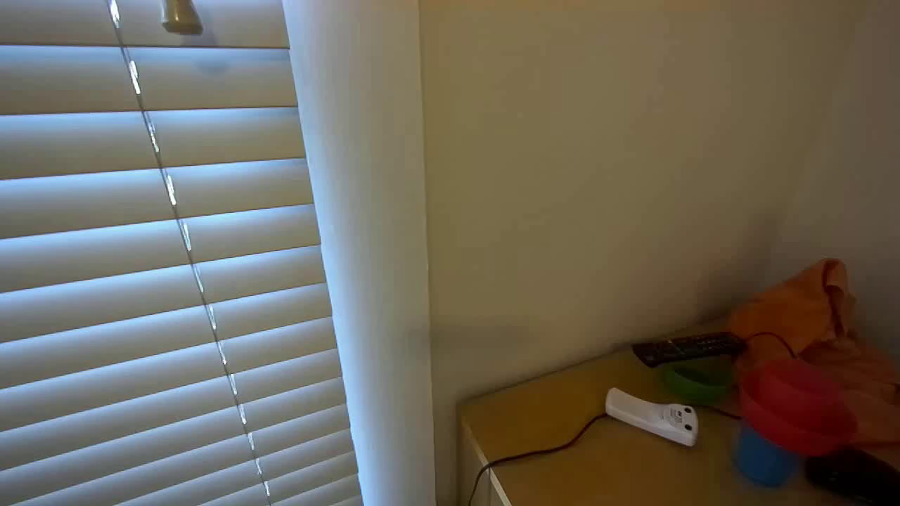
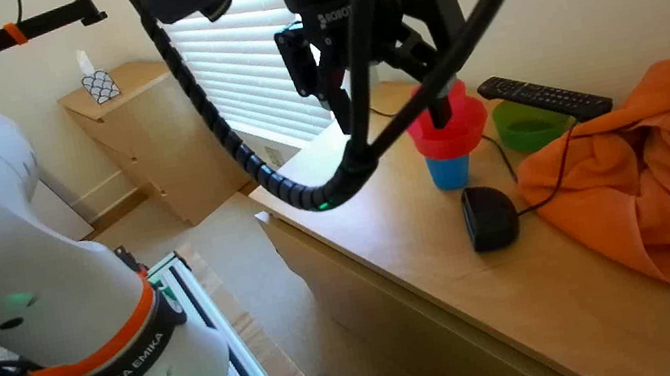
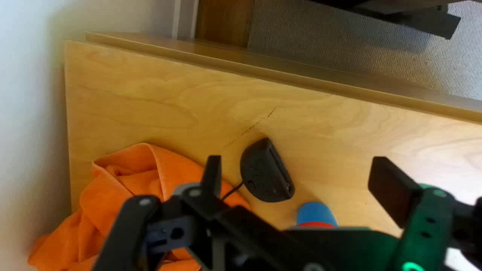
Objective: Put the bowl on the table
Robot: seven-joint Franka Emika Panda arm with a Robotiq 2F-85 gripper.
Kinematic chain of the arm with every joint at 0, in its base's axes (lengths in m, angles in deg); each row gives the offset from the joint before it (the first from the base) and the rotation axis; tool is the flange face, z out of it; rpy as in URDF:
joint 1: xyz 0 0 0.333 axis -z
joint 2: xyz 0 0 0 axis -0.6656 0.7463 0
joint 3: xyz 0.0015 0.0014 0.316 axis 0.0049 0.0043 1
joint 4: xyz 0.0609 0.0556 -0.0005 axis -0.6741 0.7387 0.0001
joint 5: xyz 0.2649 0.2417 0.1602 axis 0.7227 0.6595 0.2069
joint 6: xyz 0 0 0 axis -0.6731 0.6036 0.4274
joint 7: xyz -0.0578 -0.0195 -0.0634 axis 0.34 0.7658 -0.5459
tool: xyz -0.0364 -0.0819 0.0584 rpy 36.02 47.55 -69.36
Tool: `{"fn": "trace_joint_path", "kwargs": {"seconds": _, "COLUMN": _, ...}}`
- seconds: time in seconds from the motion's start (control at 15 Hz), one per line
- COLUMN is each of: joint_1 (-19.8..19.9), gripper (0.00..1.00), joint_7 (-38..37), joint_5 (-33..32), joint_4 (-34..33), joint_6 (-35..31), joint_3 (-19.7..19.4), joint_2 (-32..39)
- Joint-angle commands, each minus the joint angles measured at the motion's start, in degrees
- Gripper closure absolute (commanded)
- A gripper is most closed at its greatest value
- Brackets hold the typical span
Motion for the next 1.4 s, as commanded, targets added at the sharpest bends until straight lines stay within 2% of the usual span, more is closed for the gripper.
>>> {"fn": "trace_joint_path", "kwargs": {"seconds": 0.0, "joint_1": -0.1, "gripper": 0.00, "joint_7": 0.0, "joint_5": 0.0, "joint_4": 0.0, "joint_6": 0.2, "joint_3": 0.0, "joint_2": 0.0}}
{"fn": "trace_joint_path", "kwargs": {"seconds": 0.33, "joint_1": 0.1, "gripper": 0.00, "joint_7": -0.9, "joint_5": 0.9, "joint_4": -0.3, "joint_6": -1.1, "joint_3": -0.7, "joint_2": 1.2}}
{"fn": "trace_joint_path", "kwargs": {"seconds": 0.6, "joint_1": 0.7, "gripper": 0.00, "joint_7": -4.1, "joint_5": 4.1, "joint_4": -2.7, "joint_6": -11.7, "joint_3": -5.2, "joint_2": 9.5}}
{"fn": "trace_joint_path", "kwargs": {"seconds": 0.73, "joint_1": -0.4, "gripper": 0.00, "joint_7": -4.2, "joint_5": 8.4, "joint_4": -4.5, "joint_6": -17.8, "joint_3": -7.6, "joint_2": 14.7}}
{"fn": "trace_joint_path", "kwargs": {"seconds": 0.93, "joint_1": -3.0, "gripper": 0.00, "joint_7": -3.8, "joint_5": 16.8, "joint_4": -8.2, "joint_6": -23.8, "joint_3": -8.2, "joint_2": 21.1}}
{"fn": "trace_joint_path", "kwargs": {"seconds": 1.13, "joint_1": -6.9, "gripper": 0.00, "joint_7": -0.9, "joint_5": 26.8, "joint_4": -12.4, "joint_6": -22.9, "joint_3": -8.4, "joint_2": 26.1}}
{"fn": "trace_joint_path", "kwargs": {"seconds": 1.27, "joint_1": -9.6, "gripper": 0.00, "joint_7": 4.2, "joint_5": 33.5, "joint_4": -14.3, "joint_6": -19.4, "joint_3": -8.2, "joint_2": 29.1}}
{"fn": "trace_joint_path", "kwargs": {"seconds": 1.33, "joint_1": -5.8, "gripper": 0.00, "joint_7": 0.3, "joint_5": 28.9, "joint_4": -11.7, "joint_6": -22.3, "joint_3": -5.6, "joint_2": 25.8}}
